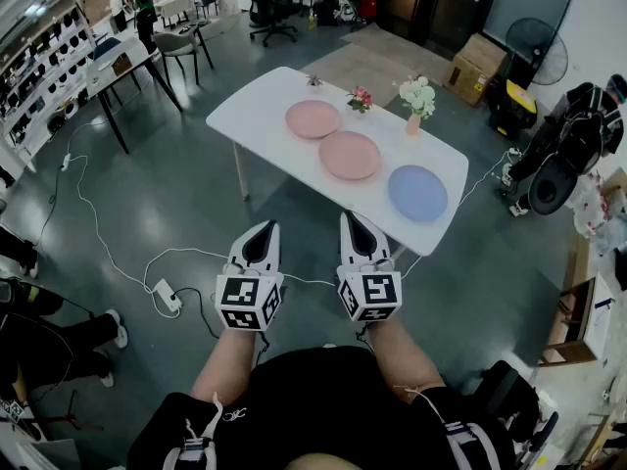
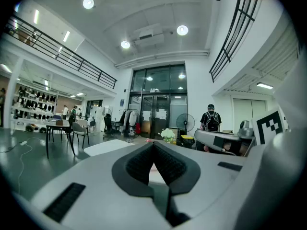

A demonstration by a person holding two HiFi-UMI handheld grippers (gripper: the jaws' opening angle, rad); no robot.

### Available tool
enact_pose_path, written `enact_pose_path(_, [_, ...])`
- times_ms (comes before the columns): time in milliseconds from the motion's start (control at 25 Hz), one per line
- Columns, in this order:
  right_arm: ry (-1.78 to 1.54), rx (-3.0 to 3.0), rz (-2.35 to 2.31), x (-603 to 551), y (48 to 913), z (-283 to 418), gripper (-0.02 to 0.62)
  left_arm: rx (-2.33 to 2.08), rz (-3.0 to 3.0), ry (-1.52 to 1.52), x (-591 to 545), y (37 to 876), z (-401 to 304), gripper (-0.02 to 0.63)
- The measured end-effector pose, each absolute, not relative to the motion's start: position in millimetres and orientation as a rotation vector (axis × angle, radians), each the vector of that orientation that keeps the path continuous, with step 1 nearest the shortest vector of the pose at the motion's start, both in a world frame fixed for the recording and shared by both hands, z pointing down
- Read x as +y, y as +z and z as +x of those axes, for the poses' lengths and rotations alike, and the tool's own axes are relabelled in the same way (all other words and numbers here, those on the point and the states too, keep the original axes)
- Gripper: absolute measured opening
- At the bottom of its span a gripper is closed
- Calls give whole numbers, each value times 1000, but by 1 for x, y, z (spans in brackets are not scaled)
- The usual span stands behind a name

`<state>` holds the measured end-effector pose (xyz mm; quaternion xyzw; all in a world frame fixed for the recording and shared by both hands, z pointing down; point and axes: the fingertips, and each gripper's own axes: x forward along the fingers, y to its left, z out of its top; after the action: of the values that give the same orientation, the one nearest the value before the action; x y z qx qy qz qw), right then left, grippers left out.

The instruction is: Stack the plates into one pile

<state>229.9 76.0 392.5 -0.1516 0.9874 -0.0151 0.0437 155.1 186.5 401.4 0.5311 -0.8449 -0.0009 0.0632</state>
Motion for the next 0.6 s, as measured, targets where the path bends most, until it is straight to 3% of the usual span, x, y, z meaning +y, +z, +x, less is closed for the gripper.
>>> enact_pose_path(600, [-30, 3008, -465, 104, 393, 197, 16, -2571, 1627, -21, 218, 398, 127, 12])
